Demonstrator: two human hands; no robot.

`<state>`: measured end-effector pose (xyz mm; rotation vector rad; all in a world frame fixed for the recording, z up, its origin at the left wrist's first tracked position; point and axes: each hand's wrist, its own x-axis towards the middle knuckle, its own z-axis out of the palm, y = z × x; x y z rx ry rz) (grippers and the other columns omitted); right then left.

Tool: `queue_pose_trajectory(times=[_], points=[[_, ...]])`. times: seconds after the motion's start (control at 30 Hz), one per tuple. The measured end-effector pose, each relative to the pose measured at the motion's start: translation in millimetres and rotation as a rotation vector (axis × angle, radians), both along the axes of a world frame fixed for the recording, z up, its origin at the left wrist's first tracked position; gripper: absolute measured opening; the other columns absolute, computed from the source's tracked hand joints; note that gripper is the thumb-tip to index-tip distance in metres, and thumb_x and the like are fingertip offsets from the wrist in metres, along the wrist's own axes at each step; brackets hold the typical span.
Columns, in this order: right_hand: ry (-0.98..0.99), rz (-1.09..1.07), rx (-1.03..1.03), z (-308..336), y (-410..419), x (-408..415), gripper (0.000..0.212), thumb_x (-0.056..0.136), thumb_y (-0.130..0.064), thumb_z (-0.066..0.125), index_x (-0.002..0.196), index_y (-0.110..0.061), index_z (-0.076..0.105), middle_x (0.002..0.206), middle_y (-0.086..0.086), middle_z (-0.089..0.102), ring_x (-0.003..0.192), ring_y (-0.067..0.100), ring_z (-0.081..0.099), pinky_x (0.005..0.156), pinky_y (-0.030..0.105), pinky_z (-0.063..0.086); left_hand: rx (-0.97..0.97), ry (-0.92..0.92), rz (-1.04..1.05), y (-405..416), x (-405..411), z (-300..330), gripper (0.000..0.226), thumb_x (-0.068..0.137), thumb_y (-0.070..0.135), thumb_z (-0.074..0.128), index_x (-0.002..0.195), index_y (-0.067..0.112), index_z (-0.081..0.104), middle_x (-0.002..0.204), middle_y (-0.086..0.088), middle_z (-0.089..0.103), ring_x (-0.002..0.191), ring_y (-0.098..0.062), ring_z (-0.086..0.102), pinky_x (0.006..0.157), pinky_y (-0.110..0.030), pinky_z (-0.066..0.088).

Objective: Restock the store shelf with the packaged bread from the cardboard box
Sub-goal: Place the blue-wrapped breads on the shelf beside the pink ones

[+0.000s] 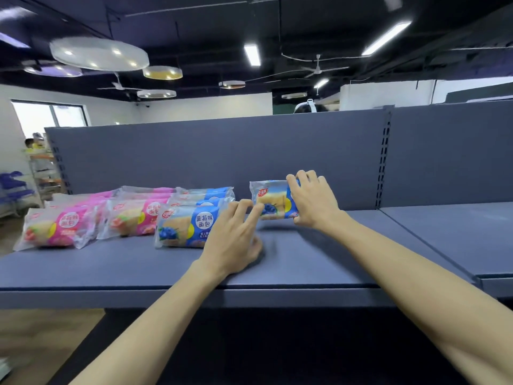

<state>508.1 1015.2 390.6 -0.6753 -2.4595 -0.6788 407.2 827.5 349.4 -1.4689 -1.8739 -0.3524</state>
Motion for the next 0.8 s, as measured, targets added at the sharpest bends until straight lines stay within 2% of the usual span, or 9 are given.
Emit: queue_pose_trajectory(times=[0.23,0.37,0.57,0.7,0.8], points=[[0.008,0.052,-0.017,-2.7,6.7,-32.8,0.078,0.074,-0.044,0.076,0.134,-0.012,0.038,0.12,0.007,0.048,0.107,0.027,0.046,0.08,0.033,0.034,0.068,-0.132,0.032,-0.7,-3.5,-3.3,0.056,0.072,0.02,0.06,0.125,0.009,0.05,0.104,-0.007,0.053,0.094,-0.027,0.047,0.087,-0.035,0.043],[-0.001,0.074,-0.039,-5.3,4.4,-51.1,0.079,0.074,-0.047,0.076,0.134,-0.013,0.037,0.121,0.006,0.049,0.109,0.026,0.046,0.081,0.033,0.034,0.092,-0.13,0.055,0.6,-6.7,-5.6,0.055,0.071,0.022,0.06,0.123,0.007,0.051,0.099,-0.007,0.053,0.09,-0.026,0.046,0.084,-0.033,0.039],[0.003,0.101,-0.055,-3.8,5.0,-70.9,0.076,0.074,-0.048,0.077,0.131,-0.015,0.039,0.119,0.006,0.048,0.105,0.026,0.046,0.076,0.033,0.028,0.093,-0.147,0.107,0.9,-11.0,-7.8,0.055,0.071,0.025,0.058,0.124,0.008,0.054,0.102,-0.005,0.056,0.093,-0.027,0.048,0.083,-0.037,0.041],[0.034,0.086,-0.126,-12.0,11.3,-78.6,0.08,0.073,-0.046,0.079,0.134,-0.016,0.037,0.123,0.006,0.046,0.109,0.026,0.045,0.08,0.032,0.034,0.094,-0.153,0.103,1.3,-12.5,-8.7,0.053,0.072,0.026,0.058,0.122,0.01,0.053,0.102,-0.005,0.056,0.094,-0.027,0.048,0.083,-0.038,0.042],[0.102,0.097,-0.192,-21.0,13.5,-80.0,0.078,0.074,-0.038,0.081,0.136,-0.016,0.039,0.127,0.006,0.045,0.113,0.027,0.043,0.079,0.033,0.036,0.099,-0.164,0.086,1.7,-12.8,-8.4,0.053,0.072,0.026,0.057,0.123,0.01,0.053,0.103,-0.004,0.056,0.095,-0.028,0.049,0.084,-0.04,0.043]])
